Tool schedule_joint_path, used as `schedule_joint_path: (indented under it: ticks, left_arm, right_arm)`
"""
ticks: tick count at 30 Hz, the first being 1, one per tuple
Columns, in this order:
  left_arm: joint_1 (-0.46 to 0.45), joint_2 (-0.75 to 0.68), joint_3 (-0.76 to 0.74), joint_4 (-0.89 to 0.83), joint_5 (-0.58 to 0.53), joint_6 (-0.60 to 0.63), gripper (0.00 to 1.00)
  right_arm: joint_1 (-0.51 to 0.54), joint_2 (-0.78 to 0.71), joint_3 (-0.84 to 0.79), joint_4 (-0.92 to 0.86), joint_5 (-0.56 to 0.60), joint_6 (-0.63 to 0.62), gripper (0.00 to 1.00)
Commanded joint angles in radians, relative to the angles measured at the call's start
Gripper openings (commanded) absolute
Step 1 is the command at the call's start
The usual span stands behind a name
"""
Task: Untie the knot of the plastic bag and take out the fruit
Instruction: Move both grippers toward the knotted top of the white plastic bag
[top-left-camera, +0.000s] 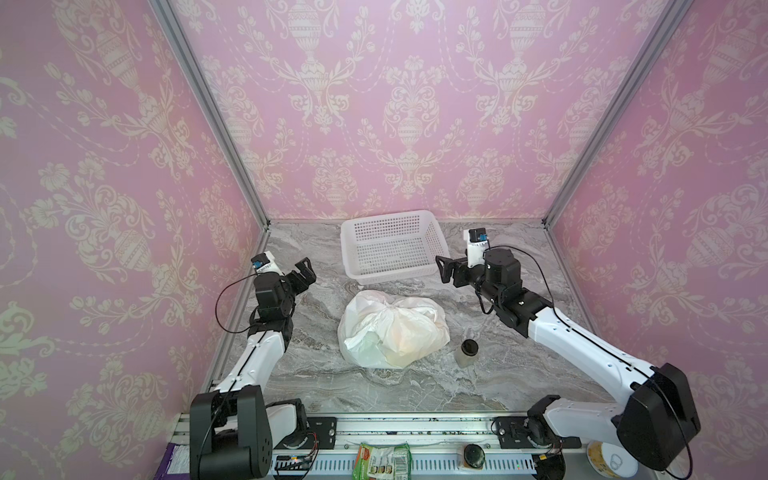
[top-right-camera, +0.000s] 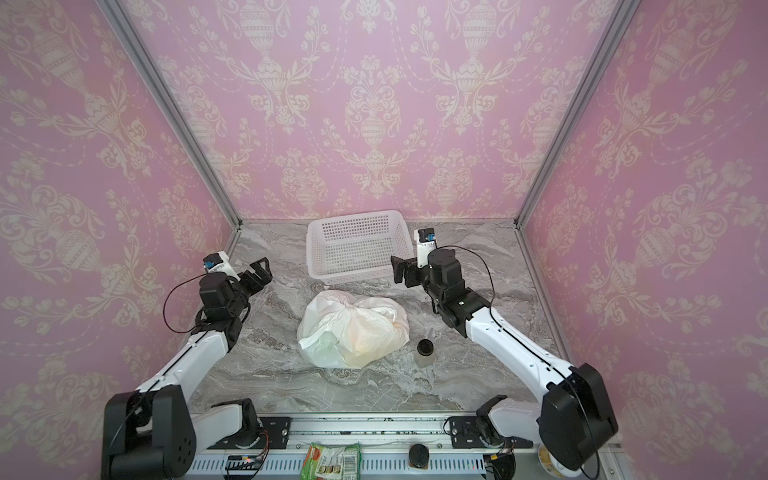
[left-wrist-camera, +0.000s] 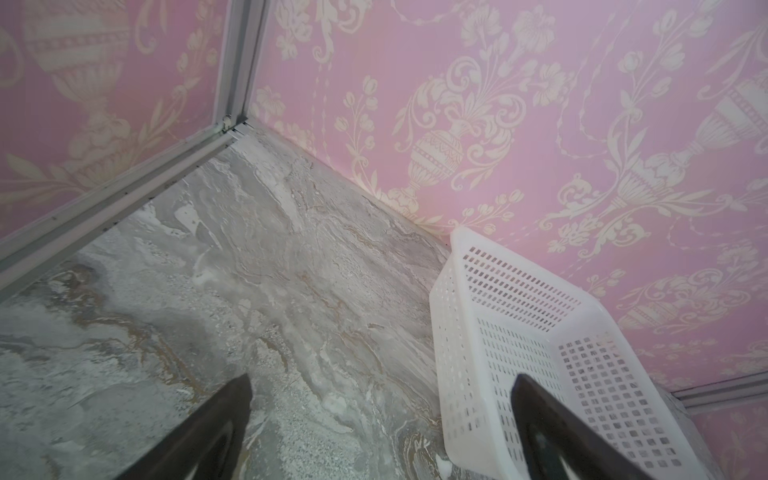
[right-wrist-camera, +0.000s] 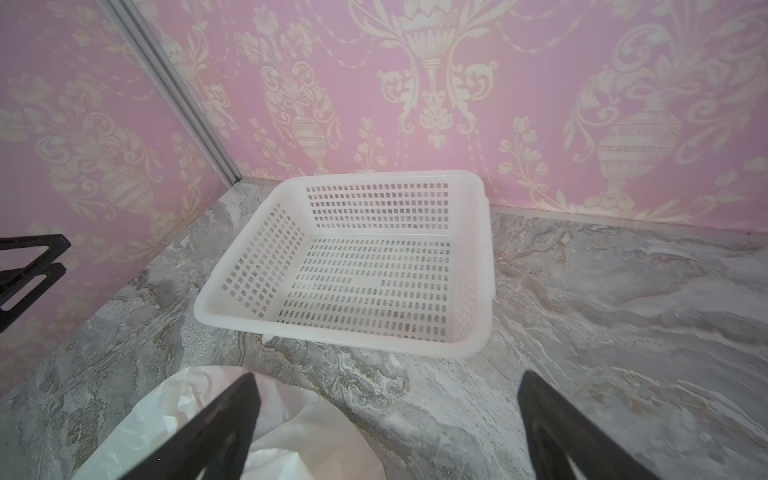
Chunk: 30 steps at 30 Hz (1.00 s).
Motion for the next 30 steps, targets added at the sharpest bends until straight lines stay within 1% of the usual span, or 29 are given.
schedule_joint_path:
  ticks: [1,4,7,9,11,14,16,18,20,24,27,29,30]
  left_arm:
    - [0.026,-0.092,-0.041,-0.081,0.010,-0.041,0.99]
    - [0.025,-0.179,-0.036,-0.190,0.048,-0.035,0.99]
    - [0.024,-0.225,-0.019,-0.330,0.091,-0.020,0.99]
    - [0.023,-0.252,-0.034,-0.390,0.121,-0.008,0.99]
    - [0.023,-0.283,-0.064,-0.411,0.156,-0.013,0.99]
    - [0.015,-0.321,-0.101,-0.377,0.232,-0.028,0.99]
    - [-0.010,-0.332,-0.095,-0.374,0.244,-0.023,0.99]
    - [-0.065,-0.338,-0.093,-0.357,0.226,-0.002,0.99]
    - [-0.144,-0.335,-0.090,-0.345,0.193,0.030,0.99]
    - [-0.317,-0.344,-0.057,-0.390,0.111,0.115,0.99]
    - [-0.394,-0.386,-0.058,-0.429,0.054,0.144,0.99]
    - [-0.418,-0.413,-0.062,-0.462,0.033,0.155,0.99]
    - [-0.425,-0.420,-0.062,-0.482,0.023,0.153,0.99]
  right_arm:
    - [0.082,0.051,0.094,-0.026,0.041,-0.119,0.96]
    - [0.163,0.069,0.114,-0.071,0.085,-0.139,0.98]
    - [0.233,0.075,0.131,-0.133,0.082,-0.145,0.98]
    - [0.289,0.075,0.125,-0.160,0.119,-0.150,0.97]
    - [0.333,0.069,0.104,-0.176,0.136,-0.140,0.97]
    - [0.371,0.036,0.040,-0.162,0.106,-0.101,0.97]
    - [0.387,0.011,-0.003,-0.154,0.100,-0.074,0.97]
    - [0.391,-0.014,-0.056,-0.147,0.110,-0.046,0.97]
    - [0.391,-0.023,-0.088,-0.151,0.117,-0.030,0.98]
    - [0.392,0.000,-0.075,-0.190,0.119,-0.047,0.98]
    - [0.392,0.033,-0.017,-0.233,0.114,-0.062,0.98]
    - [0.393,0.052,0.005,-0.247,0.100,-0.059,0.98]
    - [0.394,0.063,0.006,-0.247,0.073,-0.063,0.98]
